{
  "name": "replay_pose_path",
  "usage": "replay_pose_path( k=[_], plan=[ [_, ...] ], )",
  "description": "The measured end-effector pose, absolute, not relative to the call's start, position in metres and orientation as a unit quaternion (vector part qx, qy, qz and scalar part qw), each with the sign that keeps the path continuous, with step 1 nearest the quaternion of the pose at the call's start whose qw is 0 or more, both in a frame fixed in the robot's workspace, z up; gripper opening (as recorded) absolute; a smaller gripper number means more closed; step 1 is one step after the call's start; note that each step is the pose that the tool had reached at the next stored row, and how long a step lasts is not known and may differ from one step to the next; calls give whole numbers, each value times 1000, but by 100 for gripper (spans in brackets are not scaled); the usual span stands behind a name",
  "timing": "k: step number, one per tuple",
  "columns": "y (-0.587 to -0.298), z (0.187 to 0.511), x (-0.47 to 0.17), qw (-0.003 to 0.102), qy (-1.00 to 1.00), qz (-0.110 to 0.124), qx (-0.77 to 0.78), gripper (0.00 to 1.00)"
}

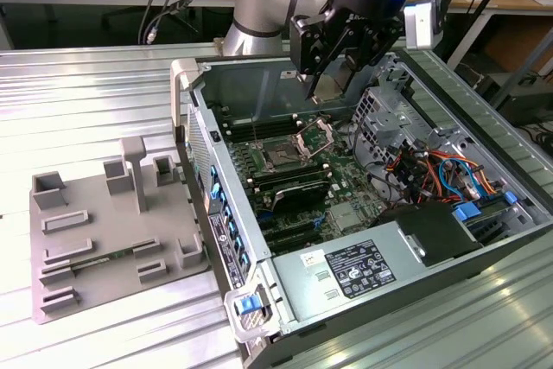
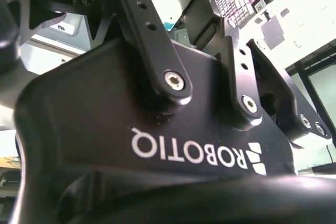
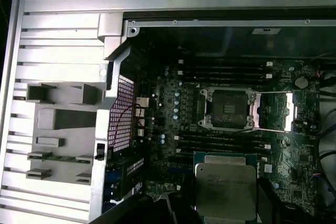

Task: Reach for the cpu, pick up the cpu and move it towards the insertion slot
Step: 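Pick up the cpu and move it towards the insertion slot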

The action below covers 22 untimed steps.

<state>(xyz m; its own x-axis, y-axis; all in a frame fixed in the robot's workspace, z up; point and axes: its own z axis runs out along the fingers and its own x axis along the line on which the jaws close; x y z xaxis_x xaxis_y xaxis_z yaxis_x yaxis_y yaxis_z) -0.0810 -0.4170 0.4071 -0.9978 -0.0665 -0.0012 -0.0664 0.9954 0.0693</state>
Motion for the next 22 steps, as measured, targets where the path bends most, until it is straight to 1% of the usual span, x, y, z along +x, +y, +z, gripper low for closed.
replay_pose_path(
  k=[22],
  plan=[
    [-417, 406, -65, 1, -999, -35, 33, 55]
  ],
)
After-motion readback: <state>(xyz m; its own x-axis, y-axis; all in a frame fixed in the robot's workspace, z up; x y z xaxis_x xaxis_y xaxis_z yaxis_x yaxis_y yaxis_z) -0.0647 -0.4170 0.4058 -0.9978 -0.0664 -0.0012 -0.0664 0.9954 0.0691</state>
